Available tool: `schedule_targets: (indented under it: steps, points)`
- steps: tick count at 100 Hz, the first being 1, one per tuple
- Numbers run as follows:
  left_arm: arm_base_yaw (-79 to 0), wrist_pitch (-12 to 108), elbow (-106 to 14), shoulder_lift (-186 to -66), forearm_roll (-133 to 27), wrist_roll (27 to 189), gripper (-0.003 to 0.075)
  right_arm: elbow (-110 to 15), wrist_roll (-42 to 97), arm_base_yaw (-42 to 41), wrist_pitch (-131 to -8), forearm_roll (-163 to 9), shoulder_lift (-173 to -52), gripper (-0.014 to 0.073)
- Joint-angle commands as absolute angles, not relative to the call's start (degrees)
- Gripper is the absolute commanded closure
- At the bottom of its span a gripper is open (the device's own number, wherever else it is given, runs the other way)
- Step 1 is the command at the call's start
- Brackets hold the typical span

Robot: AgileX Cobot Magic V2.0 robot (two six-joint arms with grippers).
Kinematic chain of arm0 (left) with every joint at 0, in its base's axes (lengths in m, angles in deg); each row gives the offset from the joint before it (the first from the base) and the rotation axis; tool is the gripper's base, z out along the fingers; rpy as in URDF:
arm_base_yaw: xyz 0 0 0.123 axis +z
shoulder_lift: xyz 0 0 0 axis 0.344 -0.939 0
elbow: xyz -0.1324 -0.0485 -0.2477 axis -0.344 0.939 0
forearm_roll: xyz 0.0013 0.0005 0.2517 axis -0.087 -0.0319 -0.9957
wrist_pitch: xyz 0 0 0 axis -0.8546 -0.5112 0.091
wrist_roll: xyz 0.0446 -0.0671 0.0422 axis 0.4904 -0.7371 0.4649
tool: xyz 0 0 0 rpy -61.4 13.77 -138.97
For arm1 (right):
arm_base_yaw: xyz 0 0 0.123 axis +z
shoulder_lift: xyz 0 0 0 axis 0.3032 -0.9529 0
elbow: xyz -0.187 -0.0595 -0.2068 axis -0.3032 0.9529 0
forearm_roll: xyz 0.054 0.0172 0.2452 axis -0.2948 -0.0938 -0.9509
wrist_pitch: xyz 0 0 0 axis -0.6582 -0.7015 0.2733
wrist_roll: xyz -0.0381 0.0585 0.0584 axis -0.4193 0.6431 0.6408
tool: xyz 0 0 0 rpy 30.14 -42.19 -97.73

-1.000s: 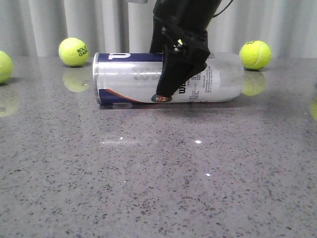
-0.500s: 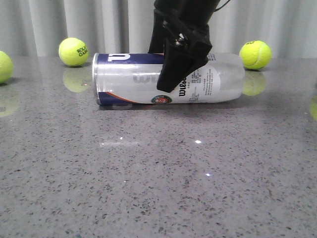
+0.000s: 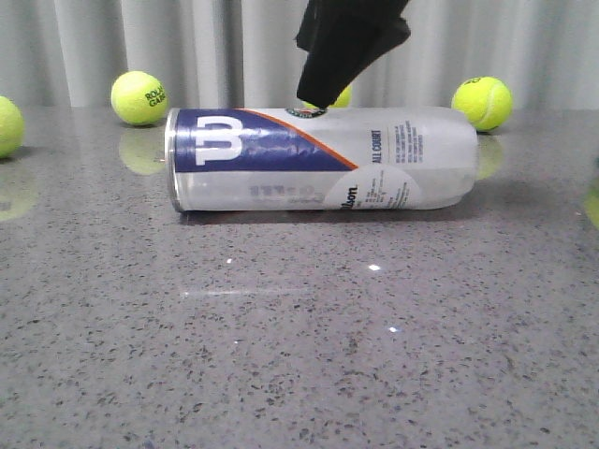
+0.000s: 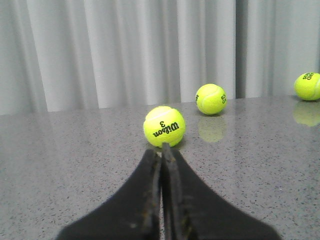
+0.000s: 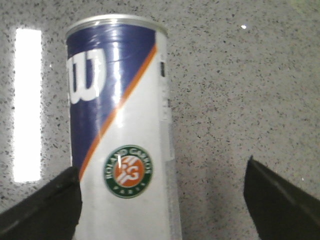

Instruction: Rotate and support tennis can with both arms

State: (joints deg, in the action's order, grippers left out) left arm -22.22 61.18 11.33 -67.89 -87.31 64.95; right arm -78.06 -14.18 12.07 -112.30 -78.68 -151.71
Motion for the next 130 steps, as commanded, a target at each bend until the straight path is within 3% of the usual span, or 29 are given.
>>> schedule_targets:
  steps: [1, 21, 76, 130]
  points:
    - [-22.16, 66.02, 14.05, -65.64, -87.28, 64.50, 0.0741, -80.04, -8.54, 11.92, -112.03, -79.65, -147.26, -0.0053]
    - [-22.16, 66.02, 14.05, -65.64, -87.28, 64.50, 0.0741, -80.04, -0.42, 11.92, -116.10, -79.65, -145.19, -0.0053]
    - [-22.16, 66.02, 14.05, -65.64, -87.28, 64.50, 0.0741, -80.04, 21.85, 11.41, -111.44, -78.90, -141.36, -0.0052]
    - [-22.16, 66.02, 14.05, -65.64, -87.28, 64.50, 0.0741, -73.83, 29.46, -0.53, -107.82, -78.53, -131.94, -0.0052]
